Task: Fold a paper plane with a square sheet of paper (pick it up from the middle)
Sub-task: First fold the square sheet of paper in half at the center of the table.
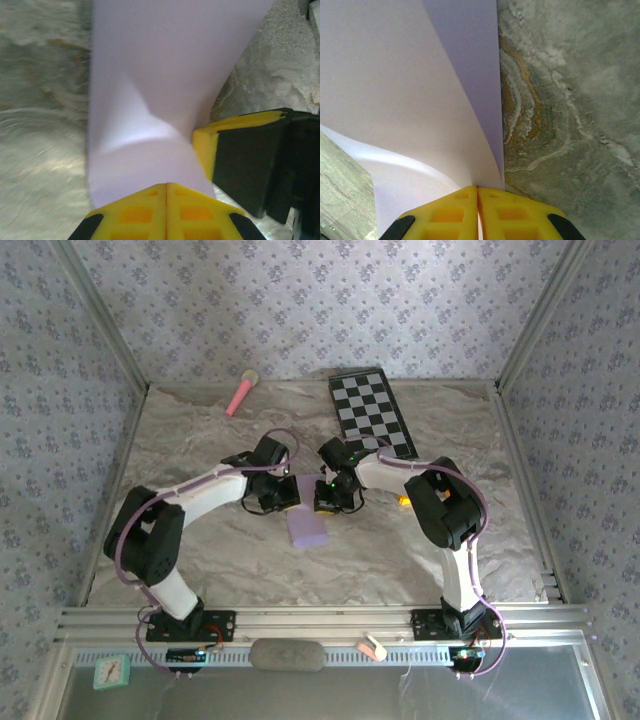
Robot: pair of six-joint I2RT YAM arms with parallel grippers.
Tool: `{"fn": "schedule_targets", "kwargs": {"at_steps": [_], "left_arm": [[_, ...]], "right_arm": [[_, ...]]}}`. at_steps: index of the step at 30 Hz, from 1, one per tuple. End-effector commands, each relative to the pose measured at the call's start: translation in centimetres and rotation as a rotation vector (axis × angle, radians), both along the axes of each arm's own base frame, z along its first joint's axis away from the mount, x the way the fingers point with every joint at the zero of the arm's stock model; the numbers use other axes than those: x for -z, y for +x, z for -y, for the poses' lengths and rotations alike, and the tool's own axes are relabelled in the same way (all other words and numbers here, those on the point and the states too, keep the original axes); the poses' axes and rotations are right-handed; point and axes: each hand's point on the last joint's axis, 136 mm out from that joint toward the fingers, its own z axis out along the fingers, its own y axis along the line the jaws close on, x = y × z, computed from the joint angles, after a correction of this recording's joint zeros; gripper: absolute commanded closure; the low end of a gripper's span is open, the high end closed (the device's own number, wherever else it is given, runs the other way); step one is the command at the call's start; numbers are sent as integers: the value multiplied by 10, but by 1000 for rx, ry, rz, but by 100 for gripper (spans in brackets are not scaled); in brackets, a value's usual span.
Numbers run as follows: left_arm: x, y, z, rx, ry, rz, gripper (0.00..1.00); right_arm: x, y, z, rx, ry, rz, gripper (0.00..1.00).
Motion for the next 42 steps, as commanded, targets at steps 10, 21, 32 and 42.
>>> {"fn": "schedule_targets", "kwargs": {"at_steps": [10, 21, 32, 42], "left_arm": [[55, 2, -7, 16, -29, -102, 91], [56, -6, -67, -70, -15, -97, 91], [6, 27, 1, 0, -246, 5, 91], [53, 43, -11, -21, -190, -67, 91]], "right_arm": [[91, -46, 76, -6, -377, -150, 90], [93, -46, 81, -1, -391, -150, 90], [97, -49, 84, -1, -397, -161, 91], [98, -50, 89, -31, -397, -157, 91]]}}
